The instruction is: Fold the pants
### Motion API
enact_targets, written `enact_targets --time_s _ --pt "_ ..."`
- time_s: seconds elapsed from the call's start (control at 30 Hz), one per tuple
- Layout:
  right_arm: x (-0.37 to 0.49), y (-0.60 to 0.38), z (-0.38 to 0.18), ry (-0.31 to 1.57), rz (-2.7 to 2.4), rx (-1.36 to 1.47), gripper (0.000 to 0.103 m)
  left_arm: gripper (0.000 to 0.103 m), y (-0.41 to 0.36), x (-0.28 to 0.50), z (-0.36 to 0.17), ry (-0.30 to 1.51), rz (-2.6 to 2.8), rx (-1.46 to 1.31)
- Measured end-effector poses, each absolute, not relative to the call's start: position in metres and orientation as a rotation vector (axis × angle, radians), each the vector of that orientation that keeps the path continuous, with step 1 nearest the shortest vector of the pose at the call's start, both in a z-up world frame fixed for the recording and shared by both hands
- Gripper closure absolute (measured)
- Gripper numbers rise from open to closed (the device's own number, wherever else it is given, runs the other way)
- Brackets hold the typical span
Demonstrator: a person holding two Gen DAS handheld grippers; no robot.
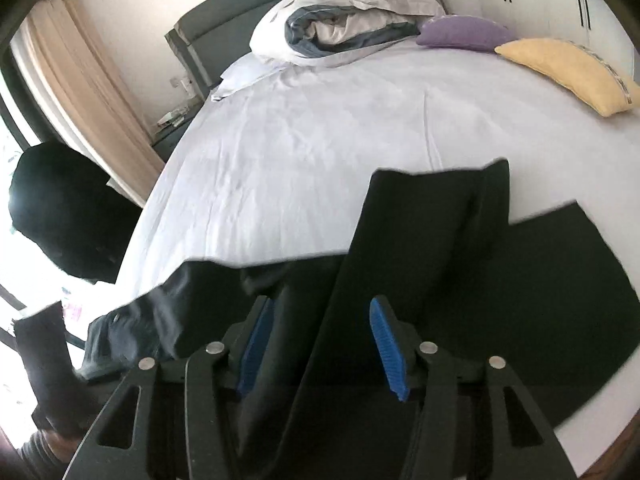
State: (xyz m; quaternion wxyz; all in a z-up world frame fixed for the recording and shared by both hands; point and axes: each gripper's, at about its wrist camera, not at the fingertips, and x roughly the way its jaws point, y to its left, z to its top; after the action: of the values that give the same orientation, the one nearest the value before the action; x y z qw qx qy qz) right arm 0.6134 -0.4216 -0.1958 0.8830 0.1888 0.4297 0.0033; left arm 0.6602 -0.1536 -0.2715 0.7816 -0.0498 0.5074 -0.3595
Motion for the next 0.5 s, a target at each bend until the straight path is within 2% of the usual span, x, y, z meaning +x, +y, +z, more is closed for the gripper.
enact_targets --time_s 0.07,0.17,0.33,0.5 --pt "0.633 -0.425 -0.196 0.907 -0.022 0.349 0.049 0.090 -0.149 0.661 -0.298 1.155 -0.717 -0.099" --pt "0.656 -0.433 -0.199 0.926 -0.055 0.306 0.048 0.090 -0.120 0.658 -0.311 1.178 -0.740 -0.269" --pt "0.693 -0.455 -0.217 1.005 -0.116 0.318 0.047 0.090 -0.114 0.640 -0.302 1.168 -0.717 -0.289" --pt "0.722 -0.455 -0.227 1.032 -0.120 0.288 0.047 0.090 -0.166 0.613 -0.270 1.072 -0.898 -0.329"
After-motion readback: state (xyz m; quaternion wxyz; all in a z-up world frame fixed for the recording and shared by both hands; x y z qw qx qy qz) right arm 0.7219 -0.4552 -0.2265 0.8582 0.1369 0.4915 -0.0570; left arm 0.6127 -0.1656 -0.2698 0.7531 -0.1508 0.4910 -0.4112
